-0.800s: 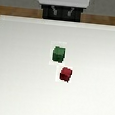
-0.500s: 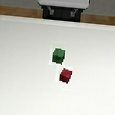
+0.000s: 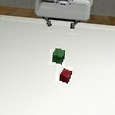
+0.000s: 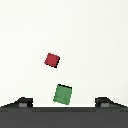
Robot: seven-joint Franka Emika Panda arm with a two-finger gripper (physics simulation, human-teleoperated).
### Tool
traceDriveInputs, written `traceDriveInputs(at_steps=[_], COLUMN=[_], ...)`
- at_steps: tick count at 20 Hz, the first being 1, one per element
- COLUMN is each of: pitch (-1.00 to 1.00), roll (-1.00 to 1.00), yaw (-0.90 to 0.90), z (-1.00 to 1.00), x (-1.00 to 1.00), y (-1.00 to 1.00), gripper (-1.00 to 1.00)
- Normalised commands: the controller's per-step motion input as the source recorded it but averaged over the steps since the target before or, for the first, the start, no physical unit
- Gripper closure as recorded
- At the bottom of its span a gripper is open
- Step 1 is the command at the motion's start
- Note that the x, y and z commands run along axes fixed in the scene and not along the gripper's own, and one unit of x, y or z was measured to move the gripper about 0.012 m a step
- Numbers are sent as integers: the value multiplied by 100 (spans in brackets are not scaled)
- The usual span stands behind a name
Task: Place the red cube on top of the green cube.
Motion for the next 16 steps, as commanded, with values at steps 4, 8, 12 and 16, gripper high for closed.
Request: traceDriveInputs(at_steps=[4, 8, 12, 16], pitch=[0, 0, 0, 0], roll=[0, 0, 0, 0], yaw=[0, 0, 0, 0], z=[0, 0, 0, 0], x=[75, 0, 25, 25], y=[25, 25, 0, 0], gripper=[-100, -100, -100, -100])
